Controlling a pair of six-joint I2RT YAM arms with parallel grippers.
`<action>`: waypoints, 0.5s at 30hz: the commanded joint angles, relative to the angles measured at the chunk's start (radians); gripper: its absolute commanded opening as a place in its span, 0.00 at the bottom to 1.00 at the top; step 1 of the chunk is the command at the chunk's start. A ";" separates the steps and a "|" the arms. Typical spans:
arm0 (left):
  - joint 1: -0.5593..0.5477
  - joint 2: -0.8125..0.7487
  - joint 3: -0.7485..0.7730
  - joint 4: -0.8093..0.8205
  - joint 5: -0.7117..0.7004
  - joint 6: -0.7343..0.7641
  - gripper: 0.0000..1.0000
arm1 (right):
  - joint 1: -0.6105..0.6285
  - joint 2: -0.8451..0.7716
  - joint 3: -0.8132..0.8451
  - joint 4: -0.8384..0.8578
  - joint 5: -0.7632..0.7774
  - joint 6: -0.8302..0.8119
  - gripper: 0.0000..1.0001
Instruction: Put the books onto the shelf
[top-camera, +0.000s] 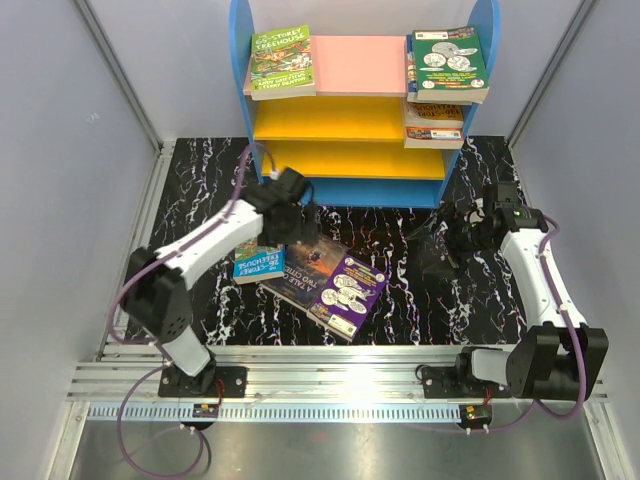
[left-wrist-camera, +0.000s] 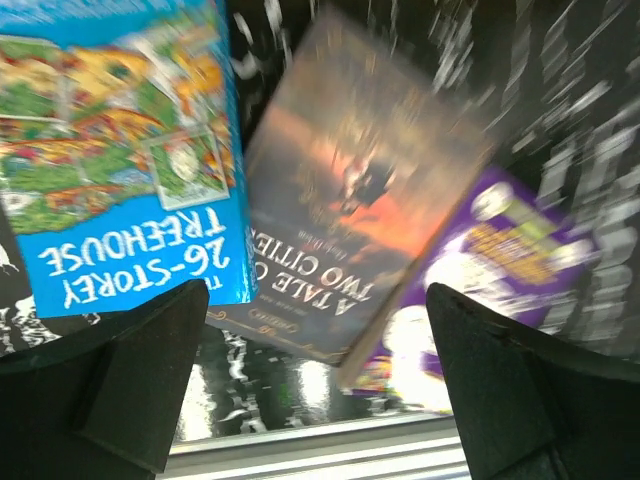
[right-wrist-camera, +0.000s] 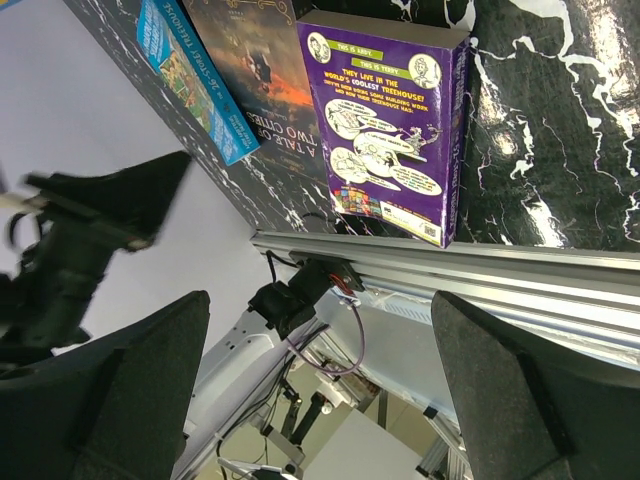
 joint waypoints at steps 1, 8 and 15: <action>-0.089 0.098 0.022 -0.095 -0.166 0.123 0.98 | -0.002 0.000 0.029 0.007 -0.003 -0.017 1.00; -0.172 0.189 -0.034 -0.115 -0.314 0.151 0.98 | -0.002 -0.060 -0.042 0.011 0.002 0.002 1.00; -0.181 0.266 -0.009 -0.129 -0.400 0.197 0.99 | -0.002 -0.082 -0.085 0.011 -0.001 0.006 1.00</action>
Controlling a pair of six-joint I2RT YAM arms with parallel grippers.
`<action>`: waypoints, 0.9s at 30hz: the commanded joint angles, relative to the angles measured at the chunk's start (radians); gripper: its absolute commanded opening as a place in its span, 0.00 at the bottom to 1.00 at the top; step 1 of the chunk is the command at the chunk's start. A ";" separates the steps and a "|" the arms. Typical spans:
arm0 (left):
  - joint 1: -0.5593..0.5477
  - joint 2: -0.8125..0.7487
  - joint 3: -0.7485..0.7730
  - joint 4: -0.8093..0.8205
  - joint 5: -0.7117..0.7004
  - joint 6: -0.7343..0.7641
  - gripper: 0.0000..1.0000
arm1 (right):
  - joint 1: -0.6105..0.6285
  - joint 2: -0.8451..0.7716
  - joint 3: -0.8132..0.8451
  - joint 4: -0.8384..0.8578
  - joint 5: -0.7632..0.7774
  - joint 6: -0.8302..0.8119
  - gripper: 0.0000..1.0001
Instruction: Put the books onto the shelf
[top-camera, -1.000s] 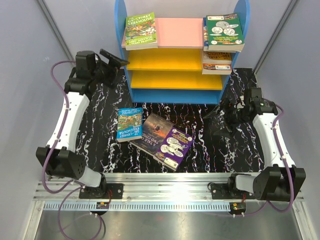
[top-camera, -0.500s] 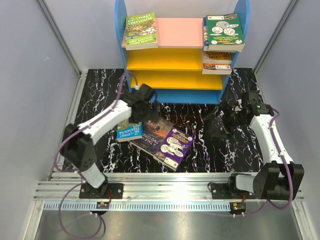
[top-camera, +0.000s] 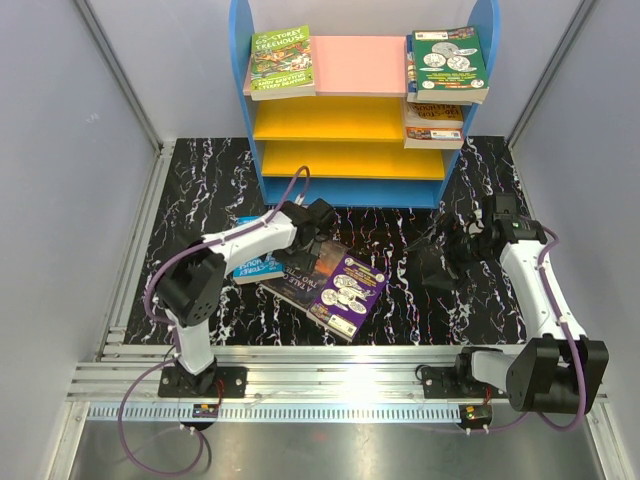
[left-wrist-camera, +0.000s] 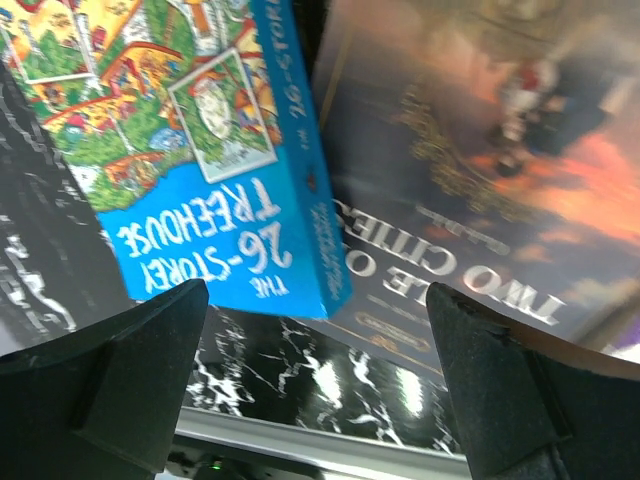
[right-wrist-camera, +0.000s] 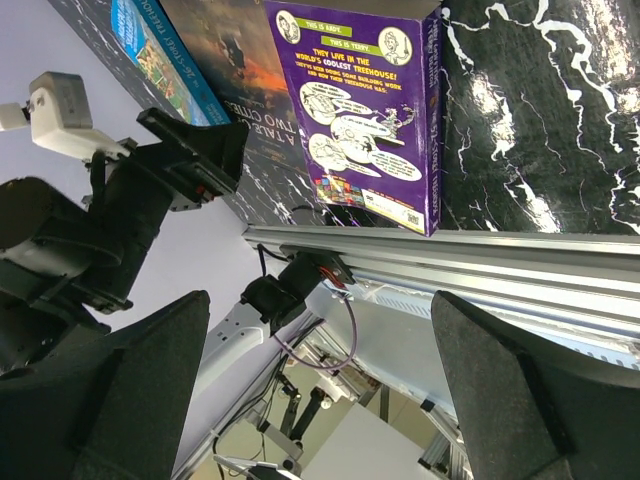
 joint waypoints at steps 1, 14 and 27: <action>-0.001 0.047 0.026 -0.004 -0.110 0.049 0.99 | -0.002 -0.018 0.003 0.012 -0.002 0.001 1.00; 0.027 0.107 -0.025 0.048 -0.100 0.087 0.89 | -0.002 0.035 0.046 0.006 0.000 -0.014 1.00; 0.083 0.117 -0.094 0.112 0.006 0.112 0.29 | -0.002 0.058 0.049 -0.001 0.004 -0.027 1.00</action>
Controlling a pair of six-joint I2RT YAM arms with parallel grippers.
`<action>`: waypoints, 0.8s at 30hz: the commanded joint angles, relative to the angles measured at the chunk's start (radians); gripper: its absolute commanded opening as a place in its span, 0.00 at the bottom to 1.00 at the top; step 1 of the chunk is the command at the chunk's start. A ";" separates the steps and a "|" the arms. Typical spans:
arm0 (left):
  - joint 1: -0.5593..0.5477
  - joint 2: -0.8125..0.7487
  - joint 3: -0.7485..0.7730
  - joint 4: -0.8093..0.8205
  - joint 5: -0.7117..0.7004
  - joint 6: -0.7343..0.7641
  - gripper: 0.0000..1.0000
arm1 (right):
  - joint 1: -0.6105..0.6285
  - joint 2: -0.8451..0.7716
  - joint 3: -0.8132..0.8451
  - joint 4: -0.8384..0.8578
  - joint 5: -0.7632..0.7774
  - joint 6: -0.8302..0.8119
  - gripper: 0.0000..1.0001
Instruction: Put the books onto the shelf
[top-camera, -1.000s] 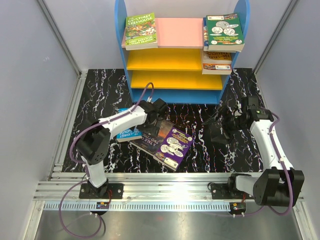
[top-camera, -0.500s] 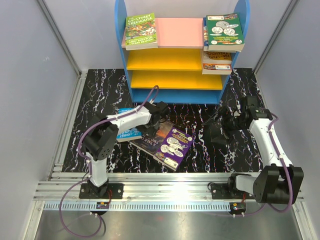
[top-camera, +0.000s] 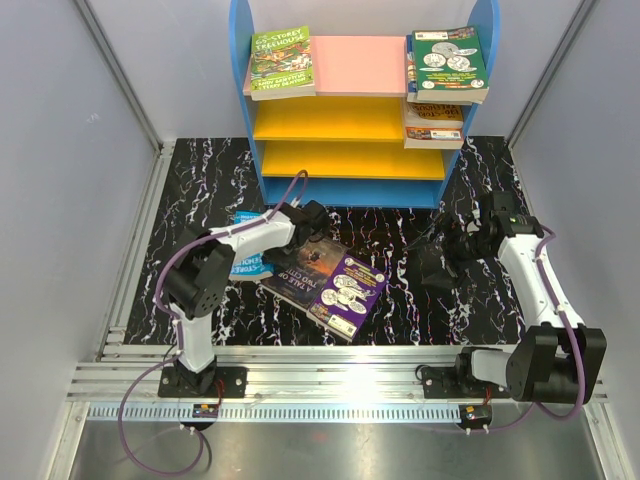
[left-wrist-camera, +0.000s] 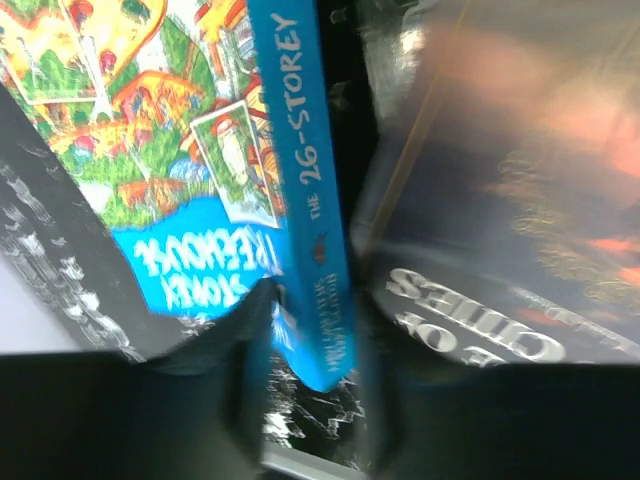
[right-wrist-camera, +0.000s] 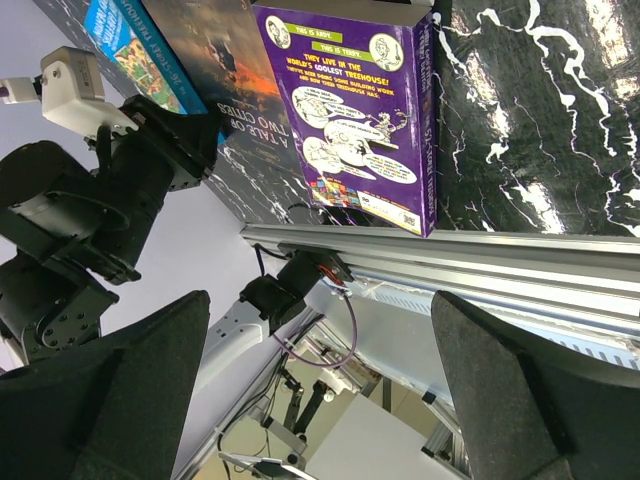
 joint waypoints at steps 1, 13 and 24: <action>0.024 0.040 -0.054 0.050 0.069 0.008 0.20 | -0.002 0.010 0.042 0.000 0.004 -0.020 1.00; 0.041 -0.145 0.079 -0.056 0.110 -0.006 0.00 | -0.002 0.008 0.053 0.007 -0.007 -0.011 1.00; 0.045 -0.394 0.316 -0.194 0.392 0.098 0.00 | -0.002 0.001 0.030 0.050 -0.030 0.015 0.99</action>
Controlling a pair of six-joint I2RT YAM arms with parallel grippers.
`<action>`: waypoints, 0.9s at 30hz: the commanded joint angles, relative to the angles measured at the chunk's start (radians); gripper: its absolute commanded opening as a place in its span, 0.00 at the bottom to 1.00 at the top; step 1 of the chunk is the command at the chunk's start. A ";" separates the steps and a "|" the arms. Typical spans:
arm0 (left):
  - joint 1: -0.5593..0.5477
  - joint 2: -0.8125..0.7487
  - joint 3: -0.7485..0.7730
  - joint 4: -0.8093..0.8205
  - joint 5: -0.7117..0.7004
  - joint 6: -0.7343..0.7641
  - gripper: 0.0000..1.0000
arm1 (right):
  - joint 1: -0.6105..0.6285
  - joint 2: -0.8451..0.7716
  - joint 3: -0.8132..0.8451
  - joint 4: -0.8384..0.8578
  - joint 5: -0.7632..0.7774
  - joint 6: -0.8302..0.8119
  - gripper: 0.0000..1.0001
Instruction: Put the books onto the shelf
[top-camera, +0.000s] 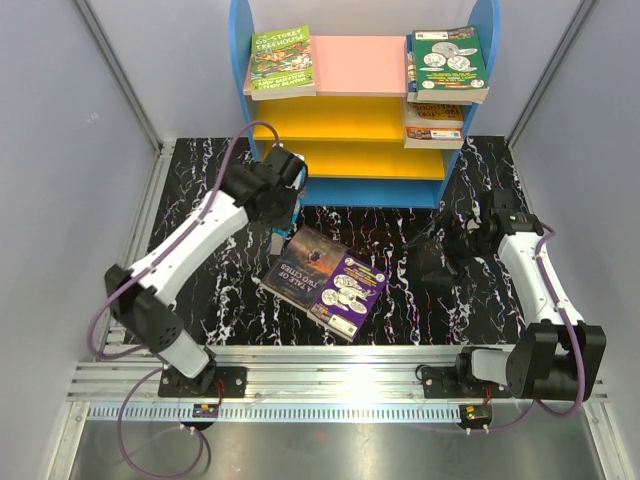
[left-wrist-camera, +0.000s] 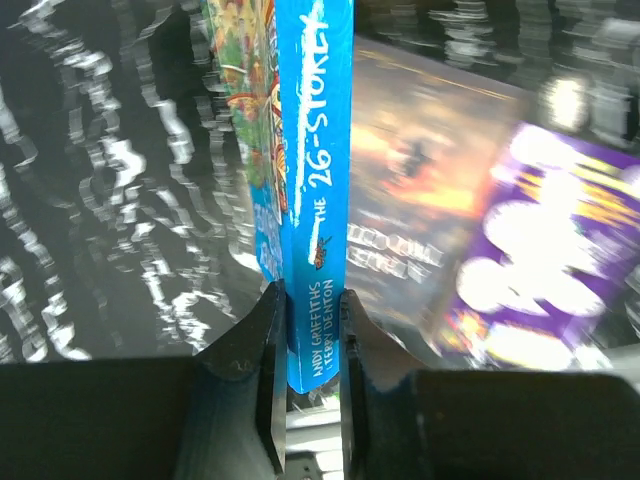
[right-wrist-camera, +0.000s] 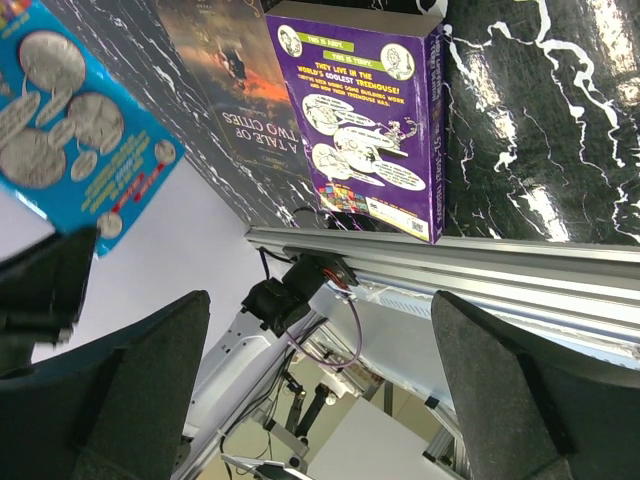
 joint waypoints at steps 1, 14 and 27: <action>-0.001 -0.133 -0.028 0.039 0.198 0.083 0.00 | -0.002 -0.014 0.013 0.040 -0.029 0.009 1.00; 0.099 -0.316 0.131 0.252 0.648 -0.012 0.00 | -0.002 -0.032 -0.018 0.037 -0.031 -0.003 1.00; 0.409 -0.298 0.091 1.098 1.058 -0.611 0.00 | -0.002 -0.094 -0.079 0.011 -0.026 -0.019 1.00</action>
